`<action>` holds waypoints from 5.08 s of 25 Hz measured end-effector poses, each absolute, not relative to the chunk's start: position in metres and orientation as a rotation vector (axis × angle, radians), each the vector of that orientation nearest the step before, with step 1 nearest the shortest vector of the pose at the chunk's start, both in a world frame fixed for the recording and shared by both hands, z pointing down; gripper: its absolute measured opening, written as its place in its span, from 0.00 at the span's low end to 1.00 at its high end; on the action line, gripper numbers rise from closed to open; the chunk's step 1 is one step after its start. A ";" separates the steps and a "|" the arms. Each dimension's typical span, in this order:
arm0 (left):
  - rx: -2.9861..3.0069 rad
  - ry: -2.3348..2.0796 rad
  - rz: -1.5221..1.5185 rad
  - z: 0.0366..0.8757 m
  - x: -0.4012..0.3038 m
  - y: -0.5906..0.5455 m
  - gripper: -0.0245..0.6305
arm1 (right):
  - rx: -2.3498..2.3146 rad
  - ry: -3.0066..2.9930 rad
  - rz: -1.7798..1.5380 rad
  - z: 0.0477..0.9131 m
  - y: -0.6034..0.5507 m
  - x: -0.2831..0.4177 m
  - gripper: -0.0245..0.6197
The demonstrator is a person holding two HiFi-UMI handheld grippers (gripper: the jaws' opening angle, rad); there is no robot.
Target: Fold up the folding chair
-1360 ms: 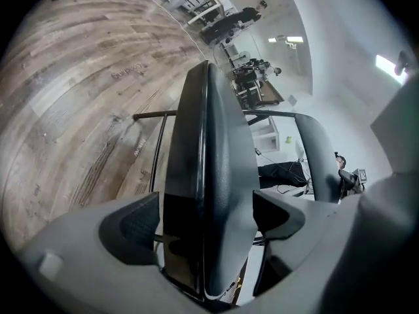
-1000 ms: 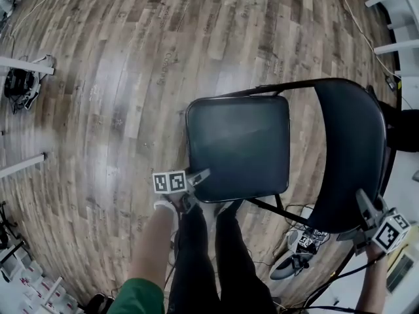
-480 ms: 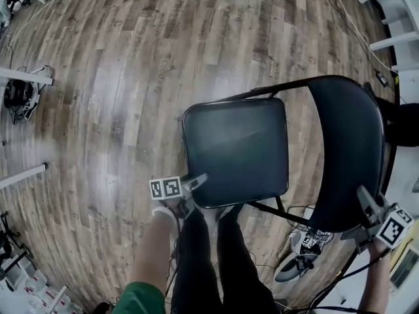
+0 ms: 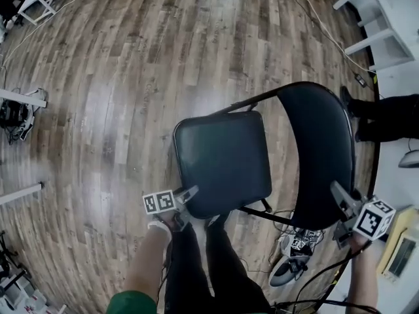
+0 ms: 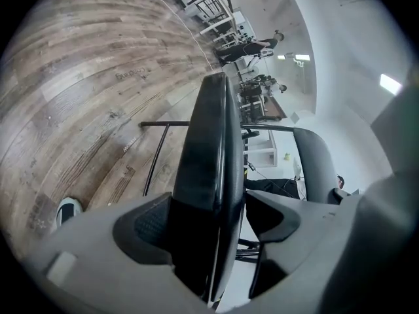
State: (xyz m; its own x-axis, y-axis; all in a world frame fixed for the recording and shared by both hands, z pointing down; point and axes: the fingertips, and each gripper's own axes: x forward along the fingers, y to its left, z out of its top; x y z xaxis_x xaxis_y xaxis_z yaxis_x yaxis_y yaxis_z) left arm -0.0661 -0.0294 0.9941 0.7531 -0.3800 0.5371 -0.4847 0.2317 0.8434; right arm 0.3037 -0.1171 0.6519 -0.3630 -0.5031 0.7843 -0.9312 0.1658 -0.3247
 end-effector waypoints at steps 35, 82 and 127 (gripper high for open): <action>1.327 -0.951 0.072 0.726 0.201 -0.077 0.60 | 1.401 -1.909 0.885 0.516 -0.113 0.375 0.20; 1.940 -0.571 0.014 0.568 0.123 -0.180 0.41 | 1.476 -1.741 0.644 0.503 -0.116 0.414 0.24; 2.391 -1.240 0.115 0.427 0.120 -0.166 0.08 | 1.452 -1.727 0.708 0.511 -0.118 0.464 0.25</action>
